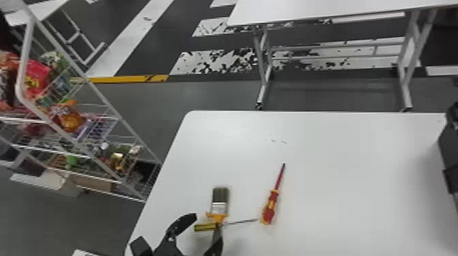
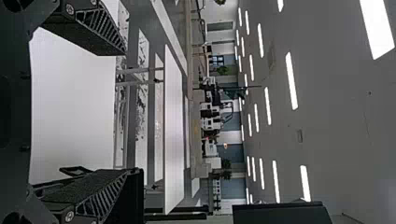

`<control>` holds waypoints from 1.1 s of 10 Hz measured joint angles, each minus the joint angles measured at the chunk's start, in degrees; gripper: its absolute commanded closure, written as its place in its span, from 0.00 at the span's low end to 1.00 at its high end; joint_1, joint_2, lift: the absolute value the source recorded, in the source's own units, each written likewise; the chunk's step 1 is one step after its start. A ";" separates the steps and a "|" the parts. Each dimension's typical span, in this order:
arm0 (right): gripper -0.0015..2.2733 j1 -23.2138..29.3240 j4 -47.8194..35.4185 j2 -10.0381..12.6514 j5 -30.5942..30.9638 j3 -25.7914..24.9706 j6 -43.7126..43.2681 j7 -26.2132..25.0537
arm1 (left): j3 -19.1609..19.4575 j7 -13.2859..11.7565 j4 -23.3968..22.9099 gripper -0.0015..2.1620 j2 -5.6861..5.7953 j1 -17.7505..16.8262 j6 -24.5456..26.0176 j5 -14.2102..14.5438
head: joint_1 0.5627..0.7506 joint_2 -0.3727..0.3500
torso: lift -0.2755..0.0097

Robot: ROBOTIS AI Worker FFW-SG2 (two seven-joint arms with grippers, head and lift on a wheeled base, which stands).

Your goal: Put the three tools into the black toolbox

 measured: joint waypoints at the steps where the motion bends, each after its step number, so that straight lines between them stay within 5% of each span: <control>1: 0.05 0.00 0.02 0.00 -0.05 -0.06 0.00 0.00 | 0.09 -0.02 0.06 0.04 -0.02 0.26 -0.11 0.00 | 0.70 1.00 | 0.79; 6: 0.05 0.03 0.09 0.00 -0.17 -0.08 -0.29 0.00 | -0.11 -0.59 0.37 0.04 -0.95 2.05 -2.08 0.42 | 0.70 1.00 | 0.79; 11: 0.04 0.35 0.00 0.00 -0.17 -0.09 -1.29 0.00 | -3.98 -0.24 -0.41 0.04 -2.04 2.69 -2.33 0.14 | 0.70 0.86 | 0.79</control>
